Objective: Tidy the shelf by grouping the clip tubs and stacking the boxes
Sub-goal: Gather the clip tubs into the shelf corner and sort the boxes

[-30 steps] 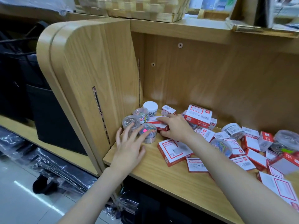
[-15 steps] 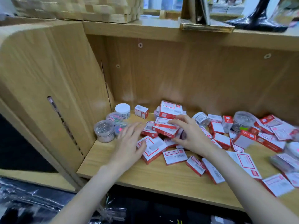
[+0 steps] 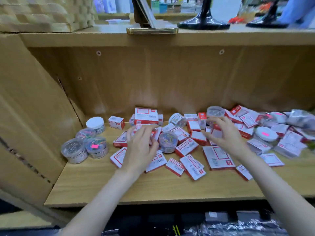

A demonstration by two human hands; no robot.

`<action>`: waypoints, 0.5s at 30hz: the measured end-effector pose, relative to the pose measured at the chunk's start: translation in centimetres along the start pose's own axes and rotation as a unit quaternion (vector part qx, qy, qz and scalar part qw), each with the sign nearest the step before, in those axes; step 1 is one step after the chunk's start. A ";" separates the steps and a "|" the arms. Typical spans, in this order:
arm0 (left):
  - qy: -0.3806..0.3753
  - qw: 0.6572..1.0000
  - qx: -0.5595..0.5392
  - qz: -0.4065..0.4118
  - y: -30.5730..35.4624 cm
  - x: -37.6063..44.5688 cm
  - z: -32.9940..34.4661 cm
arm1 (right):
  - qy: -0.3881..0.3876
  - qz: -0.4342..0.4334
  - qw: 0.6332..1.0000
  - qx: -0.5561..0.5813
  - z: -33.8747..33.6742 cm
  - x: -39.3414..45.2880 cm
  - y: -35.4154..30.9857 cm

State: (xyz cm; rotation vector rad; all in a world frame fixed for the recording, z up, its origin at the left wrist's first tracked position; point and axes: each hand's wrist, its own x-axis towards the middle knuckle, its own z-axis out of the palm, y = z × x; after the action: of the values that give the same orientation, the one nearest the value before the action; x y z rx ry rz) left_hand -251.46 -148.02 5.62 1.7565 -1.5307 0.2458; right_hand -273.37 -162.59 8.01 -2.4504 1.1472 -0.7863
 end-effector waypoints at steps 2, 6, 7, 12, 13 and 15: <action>-0.009 1.000 -0.022 0.013 2.0 0.3 1.9 | 0.020 0.008 0.999 -0.026 -1.1 -0.4 2.4; -0.034 0.998 -0.018 0.049 5.9 1.7 5.3 | -0.006 0.024 0.996 -0.081 -2.5 -0.7 7.6; -0.041 0.998 -0.019 0.045 6.9 2.2 6.3 | -0.013 0.025 0.996 -0.089 -3.0 -0.7 9.1; -0.072 0.997 0.008 0.034 13.3 4.3 11.8 | 0.049 0.048 0.990 -0.125 -8.4 -1.2 16.6; -0.072 0.996 0.034 0.040 14.7 4.8 13.0 | 0.085 0.067 0.982 -0.155 -9.7 -1.4 18.3; -0.068 0.995 0.059 0.052 17.7 5.9 15.3 | 0.135 0.143 0.959 -0.203 -12.4 -2.1 21.8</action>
State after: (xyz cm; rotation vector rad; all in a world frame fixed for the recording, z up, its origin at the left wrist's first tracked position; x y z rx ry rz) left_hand -271.12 -161.98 6.22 1.8194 -1.7401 0.2777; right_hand -295.00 -175.27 6.27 -2.4466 1.8819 -0.8841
